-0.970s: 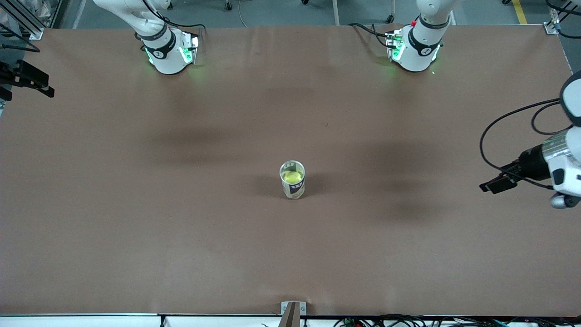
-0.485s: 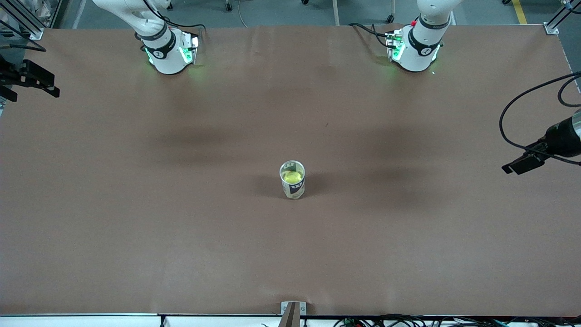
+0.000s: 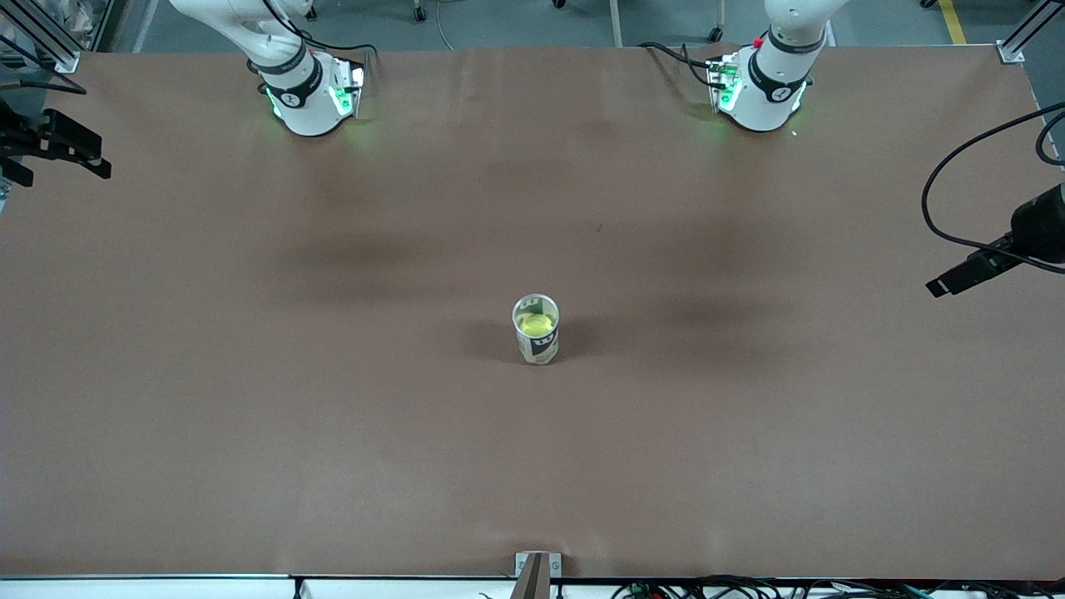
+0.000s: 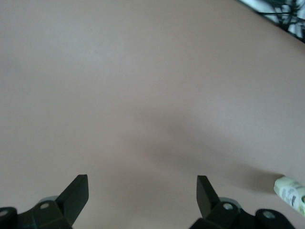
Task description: Insert tennis ball vertically with right arm
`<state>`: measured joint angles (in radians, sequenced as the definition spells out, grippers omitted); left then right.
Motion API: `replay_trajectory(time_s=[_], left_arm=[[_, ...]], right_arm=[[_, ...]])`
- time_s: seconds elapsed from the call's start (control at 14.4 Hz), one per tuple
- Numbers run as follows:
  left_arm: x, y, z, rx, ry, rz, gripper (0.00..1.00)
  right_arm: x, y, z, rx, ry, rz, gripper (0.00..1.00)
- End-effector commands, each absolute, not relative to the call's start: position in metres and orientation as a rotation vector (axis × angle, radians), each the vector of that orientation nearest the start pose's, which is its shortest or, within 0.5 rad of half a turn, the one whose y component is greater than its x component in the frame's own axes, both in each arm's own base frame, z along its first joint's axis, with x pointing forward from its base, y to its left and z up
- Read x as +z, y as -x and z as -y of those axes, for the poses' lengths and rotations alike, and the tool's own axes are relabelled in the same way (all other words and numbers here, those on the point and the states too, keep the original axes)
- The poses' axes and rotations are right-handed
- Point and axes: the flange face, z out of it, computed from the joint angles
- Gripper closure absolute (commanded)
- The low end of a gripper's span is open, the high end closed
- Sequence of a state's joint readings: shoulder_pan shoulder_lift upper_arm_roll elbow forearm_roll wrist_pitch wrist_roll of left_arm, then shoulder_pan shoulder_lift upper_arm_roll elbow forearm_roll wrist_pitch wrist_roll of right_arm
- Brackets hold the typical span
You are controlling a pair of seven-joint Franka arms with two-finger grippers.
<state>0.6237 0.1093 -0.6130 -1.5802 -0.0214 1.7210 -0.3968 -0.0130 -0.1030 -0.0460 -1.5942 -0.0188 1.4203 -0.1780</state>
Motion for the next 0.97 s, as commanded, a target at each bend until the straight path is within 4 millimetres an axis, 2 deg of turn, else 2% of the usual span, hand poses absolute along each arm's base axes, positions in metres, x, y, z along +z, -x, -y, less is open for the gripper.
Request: replay_trajectory(time_s=[0.0, 0.21, 0.35, 0.9], left_arm=[[0.606, -0.589, -0.015, -0.101, 3.179, 0.49, 0.0], [0.63, -0.583, -0.008, -0.174, 3.172, 0.415, 0.0], [0.631, -0.583, -0.008, -0.177, 3.172, 0.402, 0.0], [0.636, -0.583, -0.017, -0.191, 3.177, 0.257, 0.0]], right_arm=[[0.661, -0.497, 0.031, 0.089, 3.128, 0.187, 0.0], [0.663, -0.496, 0.031, 0.09, 3.124, 0.178, 0.0], [0.663, -0.496, 0.032, 0.09, 3.128, 0.109, 0.0], [0.663, -0.497, 0.033, 0.081, 3.116, 0.103, 0.0]])
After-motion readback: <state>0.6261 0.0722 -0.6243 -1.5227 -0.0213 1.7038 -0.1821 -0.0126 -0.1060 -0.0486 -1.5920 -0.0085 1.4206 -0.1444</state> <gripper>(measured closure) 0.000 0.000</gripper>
